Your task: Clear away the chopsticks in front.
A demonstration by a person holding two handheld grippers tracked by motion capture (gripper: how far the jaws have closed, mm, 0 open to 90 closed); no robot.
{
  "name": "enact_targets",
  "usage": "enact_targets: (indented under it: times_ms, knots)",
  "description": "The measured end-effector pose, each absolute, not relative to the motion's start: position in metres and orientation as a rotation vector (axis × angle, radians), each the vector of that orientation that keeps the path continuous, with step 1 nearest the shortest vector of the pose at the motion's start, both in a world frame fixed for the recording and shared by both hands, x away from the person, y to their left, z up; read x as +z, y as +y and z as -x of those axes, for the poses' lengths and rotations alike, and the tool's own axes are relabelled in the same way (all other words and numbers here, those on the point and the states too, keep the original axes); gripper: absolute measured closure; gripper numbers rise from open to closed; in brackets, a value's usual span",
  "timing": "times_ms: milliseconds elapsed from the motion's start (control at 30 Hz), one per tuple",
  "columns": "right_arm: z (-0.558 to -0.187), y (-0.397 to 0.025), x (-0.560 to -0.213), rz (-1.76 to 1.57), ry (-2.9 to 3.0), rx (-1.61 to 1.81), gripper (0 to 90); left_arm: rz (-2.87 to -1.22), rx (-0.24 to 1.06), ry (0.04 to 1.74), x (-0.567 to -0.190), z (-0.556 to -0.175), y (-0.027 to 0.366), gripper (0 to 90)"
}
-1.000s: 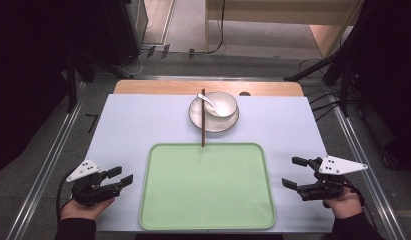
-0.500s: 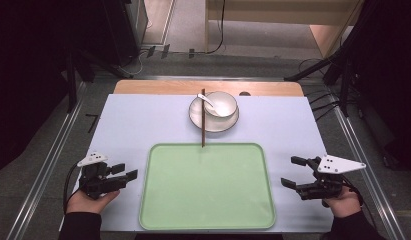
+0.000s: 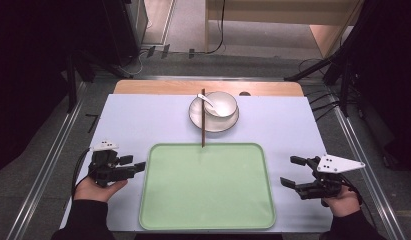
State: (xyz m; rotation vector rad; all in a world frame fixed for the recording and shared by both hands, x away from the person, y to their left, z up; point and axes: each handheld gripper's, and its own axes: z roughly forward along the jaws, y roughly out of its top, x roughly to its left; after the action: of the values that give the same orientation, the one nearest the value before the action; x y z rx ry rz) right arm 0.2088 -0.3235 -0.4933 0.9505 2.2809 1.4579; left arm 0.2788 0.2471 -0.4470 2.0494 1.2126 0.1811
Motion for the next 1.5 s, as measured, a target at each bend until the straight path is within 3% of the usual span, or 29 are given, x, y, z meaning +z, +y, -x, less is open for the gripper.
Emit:
enact_targets:
  times_ms: [633, 1267, 1500]
  knots:
    - [-0.209, -0.323, -0.493, -0.950, 2.282, 1.458, 17.7, -2.096, 0.131, 1.180, -0.435, -0.317, 0.207, 38.5]
    - [-0.209, -0.324, -0.493, -0.948, 2.281, 1.464, 17.6, -2.143, 0.126, 1.144, -0.431, -0.358, 0.155, 29.5]
    - [-0.209, -0.323, -0.494, -0.946, 2.282, 1.466, 17.6, -2.118, 0.106, 1.103, -0.433, -0.373, 0.138, 38.2]
